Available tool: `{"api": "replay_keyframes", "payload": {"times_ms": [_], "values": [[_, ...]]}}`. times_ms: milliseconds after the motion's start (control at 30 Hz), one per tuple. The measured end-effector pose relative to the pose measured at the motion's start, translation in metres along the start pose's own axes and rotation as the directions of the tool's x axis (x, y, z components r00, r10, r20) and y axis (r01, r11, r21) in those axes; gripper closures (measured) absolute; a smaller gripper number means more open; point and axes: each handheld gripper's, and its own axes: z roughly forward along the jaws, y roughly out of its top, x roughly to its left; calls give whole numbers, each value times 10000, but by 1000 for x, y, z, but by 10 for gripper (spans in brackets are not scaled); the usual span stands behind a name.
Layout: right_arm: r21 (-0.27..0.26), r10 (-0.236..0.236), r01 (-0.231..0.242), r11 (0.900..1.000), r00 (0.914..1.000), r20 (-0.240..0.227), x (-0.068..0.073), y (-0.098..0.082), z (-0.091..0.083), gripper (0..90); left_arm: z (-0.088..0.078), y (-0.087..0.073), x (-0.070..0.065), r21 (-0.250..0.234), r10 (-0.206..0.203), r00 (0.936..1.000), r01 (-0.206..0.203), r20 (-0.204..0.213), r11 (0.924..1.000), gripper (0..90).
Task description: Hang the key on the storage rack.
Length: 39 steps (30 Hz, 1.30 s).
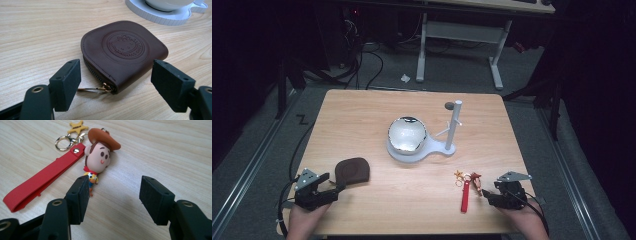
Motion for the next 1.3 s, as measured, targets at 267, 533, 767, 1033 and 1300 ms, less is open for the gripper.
{"api": "replay_keyframes", "payload": {"times_ms": [267,533,767,1033,1300], "values": [[652,-175,186,9977,9997,-177,3,8,-1,426,0,0,0,13,-24,10000,24,82,10000,245],[1508,-310,363,9879,9988,-368,5,24,-3,472,0,0,0,-11,-99,9998,99,175,10000,245],[1945,-250,347,9803,9983,-521,4,37,1,511,0,0,-1,17,13,9998,-13,206,10000,245],[2184,-89,196,9757,9987,-499,4,45,6,544,2,0,0,139,112,9993,-117,350,9998,245],[2756,-367,442,9602,9988,-320,17,58,15,554,5,1,-3,242,194,9983,-207,541,9995,245]]}}
